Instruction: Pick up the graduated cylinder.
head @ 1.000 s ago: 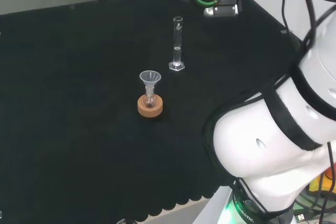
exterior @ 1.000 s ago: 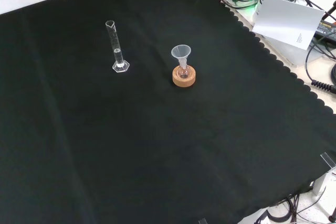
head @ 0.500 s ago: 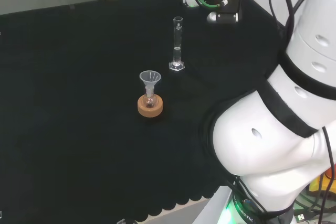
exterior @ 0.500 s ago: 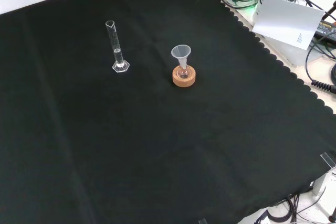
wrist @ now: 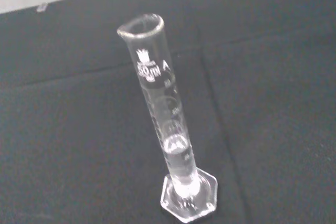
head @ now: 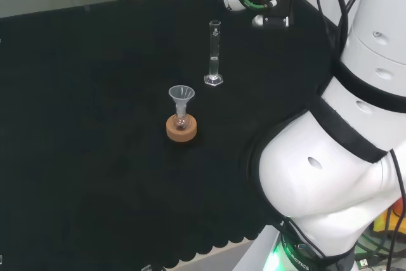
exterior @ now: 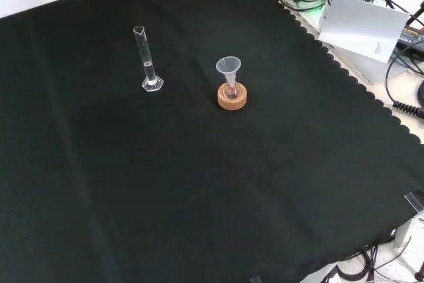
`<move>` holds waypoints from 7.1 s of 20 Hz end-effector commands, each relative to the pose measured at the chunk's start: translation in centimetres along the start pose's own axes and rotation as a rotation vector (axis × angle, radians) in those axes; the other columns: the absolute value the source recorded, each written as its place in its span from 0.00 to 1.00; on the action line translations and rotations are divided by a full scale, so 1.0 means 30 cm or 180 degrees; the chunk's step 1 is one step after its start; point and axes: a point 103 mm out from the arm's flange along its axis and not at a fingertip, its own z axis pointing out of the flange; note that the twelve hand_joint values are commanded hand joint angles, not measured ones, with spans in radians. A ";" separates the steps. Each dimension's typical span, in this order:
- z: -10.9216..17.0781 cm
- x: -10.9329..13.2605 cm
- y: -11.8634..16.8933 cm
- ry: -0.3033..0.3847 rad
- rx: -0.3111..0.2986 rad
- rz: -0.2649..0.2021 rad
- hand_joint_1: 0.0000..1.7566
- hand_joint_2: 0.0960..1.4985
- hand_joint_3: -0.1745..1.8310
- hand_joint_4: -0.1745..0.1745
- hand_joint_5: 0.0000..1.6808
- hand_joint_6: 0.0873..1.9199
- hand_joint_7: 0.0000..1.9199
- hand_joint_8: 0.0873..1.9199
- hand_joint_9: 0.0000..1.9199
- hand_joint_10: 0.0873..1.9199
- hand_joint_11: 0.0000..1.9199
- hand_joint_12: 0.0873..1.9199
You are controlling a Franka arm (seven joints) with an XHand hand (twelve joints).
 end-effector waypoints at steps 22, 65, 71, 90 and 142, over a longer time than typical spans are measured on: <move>0.308 -0.125 0.090 0.1088 0.0113 -0.0608 0.52 0.44 0.39 0.36 0.31 0.00 0.20 0.31 0.33 0.25 0.20 0.67; 0.652 -0.171 0.196 0.2166 0.0093 -0.1377 0.54 0.39 0.41 0.44 0.30 0.00 0.17 0.29 0.29 0.25 0.16 0.67; 0.678 -0.155 0.204 0.2353 0.0026 -0.1401 0.58 0.38 0.42 0.46 0.35 0.00 0.22 0.29 0.32 0.25 0.18 0.66; 0.699 -0.109 0.220 0.2694 -0.0017 -0.1477 0.60 0.37 0.44 0.50 0.41 0.07 0.32 0.25 0.41 0.21 0.25 0.64; 0.734 -0.062 0.231 0.2880 -0.0103 -0.1531 0.65 0.46 0.41 0.48 0.43 0.32 0.45 0.26 0.62 0.06 0.52 0.48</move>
